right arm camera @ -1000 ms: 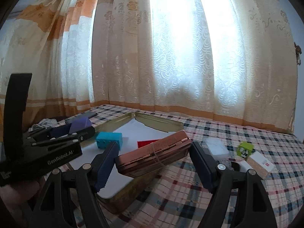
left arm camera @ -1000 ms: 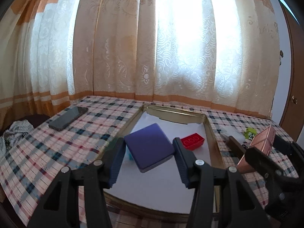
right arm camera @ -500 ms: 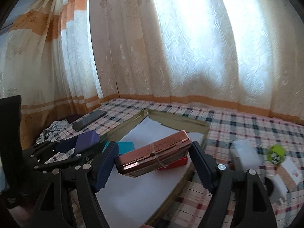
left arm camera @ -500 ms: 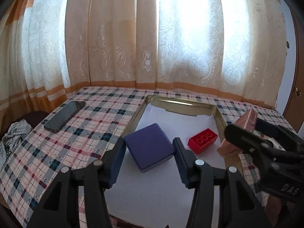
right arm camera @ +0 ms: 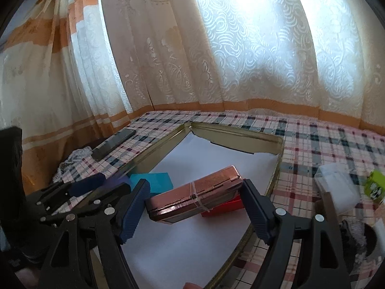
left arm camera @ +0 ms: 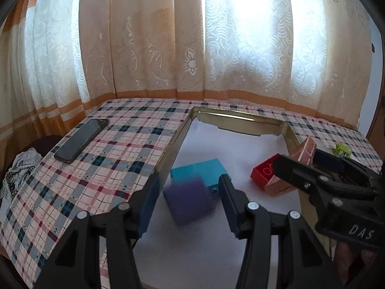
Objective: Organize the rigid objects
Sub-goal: 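Release the purple block with the left tool while the right tool sets the copper box in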
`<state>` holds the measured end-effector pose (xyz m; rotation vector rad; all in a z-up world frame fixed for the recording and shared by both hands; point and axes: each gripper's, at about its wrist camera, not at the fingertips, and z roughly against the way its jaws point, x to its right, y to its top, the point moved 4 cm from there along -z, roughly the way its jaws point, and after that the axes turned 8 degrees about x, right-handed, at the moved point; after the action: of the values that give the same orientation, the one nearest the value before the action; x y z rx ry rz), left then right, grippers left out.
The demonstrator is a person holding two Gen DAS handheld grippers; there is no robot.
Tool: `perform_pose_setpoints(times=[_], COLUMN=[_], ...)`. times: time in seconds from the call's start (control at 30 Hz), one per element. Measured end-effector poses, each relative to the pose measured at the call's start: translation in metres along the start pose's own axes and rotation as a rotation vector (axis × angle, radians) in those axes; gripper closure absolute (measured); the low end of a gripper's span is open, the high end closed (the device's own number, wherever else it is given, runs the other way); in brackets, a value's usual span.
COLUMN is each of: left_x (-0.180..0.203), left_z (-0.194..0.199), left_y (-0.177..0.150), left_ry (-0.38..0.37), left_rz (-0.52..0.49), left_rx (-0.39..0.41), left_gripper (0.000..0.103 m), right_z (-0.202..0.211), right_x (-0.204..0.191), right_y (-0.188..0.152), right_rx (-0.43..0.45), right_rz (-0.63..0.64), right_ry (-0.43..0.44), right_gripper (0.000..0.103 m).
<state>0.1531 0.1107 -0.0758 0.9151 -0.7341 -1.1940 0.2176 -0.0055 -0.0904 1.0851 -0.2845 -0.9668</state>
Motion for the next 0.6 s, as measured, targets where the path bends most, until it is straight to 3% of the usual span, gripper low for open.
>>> perform_pose_setpoints(times=[0.03,0.1,0.37,0.47,0.6], left_x=[0.001,0.002,0.001,0.013,0.047], left_z=[0.000,0.003,0.025,0.036,0.051], left_y=[0.000,0.001,0.009,0.011,0.015], left_ry=[0.000,0.019,0.035,0.008,-0.050], left_rz=[-0.002,-0.009,0.030,0.038,0.020], left_rx=[0.001,0.012,0.060,0.080,0.118], left_gripper=[0.049,0.036,0.010,0.010,0.010], right_z=[0.000,0.003,0.041,0.067,0.102], right_x=[0.000,-0.001,0.017,0.033,0.058], right_y=[0.000,0.001,0.010,0.011,0.007], right_rx=[0.000,0.014,0.090,0.132,0.175], right_rz=[-0.005,-0.003,-0.025,-0.025,0.018], right_ry=[0.007,0.010,-0.042,-0.074,-0.180], right_gripper=[0.024,0.019,0.019,0.019,0.019])
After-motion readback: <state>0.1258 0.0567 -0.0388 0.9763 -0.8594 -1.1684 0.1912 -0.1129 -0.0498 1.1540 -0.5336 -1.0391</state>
